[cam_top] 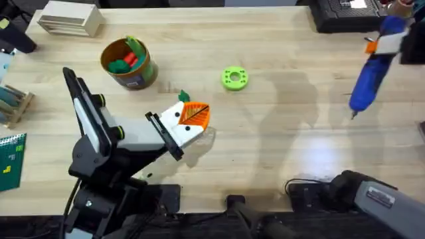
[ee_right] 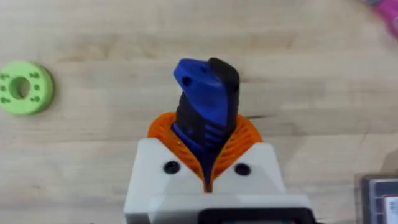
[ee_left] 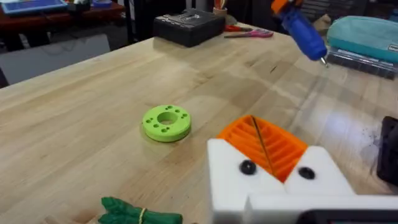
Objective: Pick up the gripper from the table and insert it into the empty holder that is missing its gripper. Then pick up a screw, insert it into the mounting hole, and use the screwdriver to tighten it. Finally, clean up the table by picking up the vegetable and placing it into the bucket.
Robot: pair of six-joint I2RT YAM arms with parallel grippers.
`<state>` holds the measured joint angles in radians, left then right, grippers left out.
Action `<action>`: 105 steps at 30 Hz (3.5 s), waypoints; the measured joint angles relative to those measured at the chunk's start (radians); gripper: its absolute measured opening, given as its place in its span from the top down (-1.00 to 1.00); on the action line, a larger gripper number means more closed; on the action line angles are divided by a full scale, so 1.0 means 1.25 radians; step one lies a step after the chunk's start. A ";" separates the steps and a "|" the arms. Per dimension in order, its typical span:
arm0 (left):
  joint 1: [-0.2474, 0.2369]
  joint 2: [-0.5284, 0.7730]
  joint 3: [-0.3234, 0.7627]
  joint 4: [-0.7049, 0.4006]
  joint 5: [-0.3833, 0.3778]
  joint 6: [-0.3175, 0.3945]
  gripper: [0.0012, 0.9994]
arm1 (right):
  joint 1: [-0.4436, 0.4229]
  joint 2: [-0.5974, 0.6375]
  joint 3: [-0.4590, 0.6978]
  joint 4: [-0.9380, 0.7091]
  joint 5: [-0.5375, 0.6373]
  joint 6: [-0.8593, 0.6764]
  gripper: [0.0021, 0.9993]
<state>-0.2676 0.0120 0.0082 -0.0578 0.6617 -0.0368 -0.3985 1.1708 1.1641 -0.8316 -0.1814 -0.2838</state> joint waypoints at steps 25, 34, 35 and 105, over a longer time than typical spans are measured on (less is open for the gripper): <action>0.000 0.000 0.000 0.000 0.000 0.000 0.98 | 0.712 -0.148 -0.343 1.106 -0.311 0.332 0.94; 0.000 0.000 0.000 0.000 0.000 0.000 0.98 | 0.881 -0.003 -0.343 1.358 -0.312 0.338 0.94; 0.000 0.000 0.000 0.000 0.000 0.000 0.98 | 0.891 0.002 -0.343 1.359 -0.312 0.339 0.94; 0.000 0.000 0.001 -0.002 -0.001 0.002 0.98 | 0.919 0.026 -0.251 1.254 -0.399 0.319 0.94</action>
<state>-0.2676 0.0120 0.0093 -0.0597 0.6610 -0.0341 0.7503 1.2034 0.8505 0.7361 -0.6807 0.1146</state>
